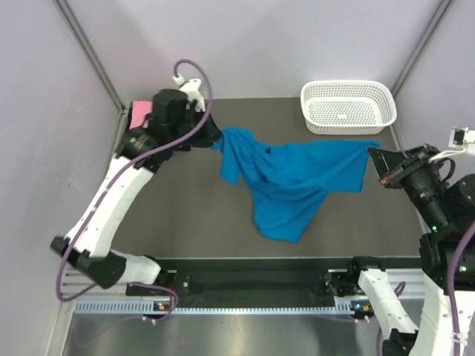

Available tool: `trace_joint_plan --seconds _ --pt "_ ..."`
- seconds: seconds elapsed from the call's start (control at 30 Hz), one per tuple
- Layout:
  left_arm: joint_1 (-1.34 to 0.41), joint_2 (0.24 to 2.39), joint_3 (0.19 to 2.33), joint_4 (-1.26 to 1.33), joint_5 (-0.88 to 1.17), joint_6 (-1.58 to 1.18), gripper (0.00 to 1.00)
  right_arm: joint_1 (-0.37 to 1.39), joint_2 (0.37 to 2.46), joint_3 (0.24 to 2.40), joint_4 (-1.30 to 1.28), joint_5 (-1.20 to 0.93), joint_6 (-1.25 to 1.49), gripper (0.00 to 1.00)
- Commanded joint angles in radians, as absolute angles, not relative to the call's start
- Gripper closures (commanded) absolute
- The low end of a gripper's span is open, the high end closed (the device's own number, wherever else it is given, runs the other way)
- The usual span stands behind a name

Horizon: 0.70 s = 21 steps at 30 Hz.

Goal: Fold and stack the t-shirts
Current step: Flatten the tshirt out

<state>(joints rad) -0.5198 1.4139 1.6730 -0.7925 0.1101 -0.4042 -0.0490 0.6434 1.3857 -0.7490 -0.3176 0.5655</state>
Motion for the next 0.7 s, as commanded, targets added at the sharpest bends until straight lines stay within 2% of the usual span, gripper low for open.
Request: trace_joint_plan --seconds 0.0,0.13,0.27,0.33,0.47,0.57,0.6,0.67 --pt "-0.519 1.273 1.778 -0.831 0.072 -0.388 1.00 -0.057 0.612 1.448 -0.753 -0.354 0.682 1.00" --pt "-0.518 1.272 1.879 -0.810 0.061 -0.379 1.00 -0.057 0.597 1.436 -0.718 -0.357 0.721 1.00" --pt "-0.517 1.447 1.931 -0.753 -0.024 -0.341 1.00 -0.057 0.589 1.364 -0.755 -0.278 0.667 1.00" --pt "-0.509 1.543 1.982 -0.706 -0.005 -0.321 1.00 -0.057 0.562 1.300 -0.762 -0.237 0.635 1.00" --pt "-0.509 1.838 2.078 -0.556 0.164 -0.324 1.00 -0.055 0.529 1.255 -0.828 -0.128 0.577 1.00" --pt "-0.511 2.062 2.299 -0.517 0.342 -0.435 1.00 -0.046 0.499 1.243 -0.890 -0.006 0.557 1.00" --pt "-0.514 2.103 2.342 -0.490 0.426 -0.463 1.00 -0.046 0.494 1.239 -0.903 0.032 0.554 1.00" --pt "-0.522 2.163 2.388 -0.441 0.449 -0.506 1.00 -0.046 0.500 1.253 -0.931 0.067 0.548 1.00"
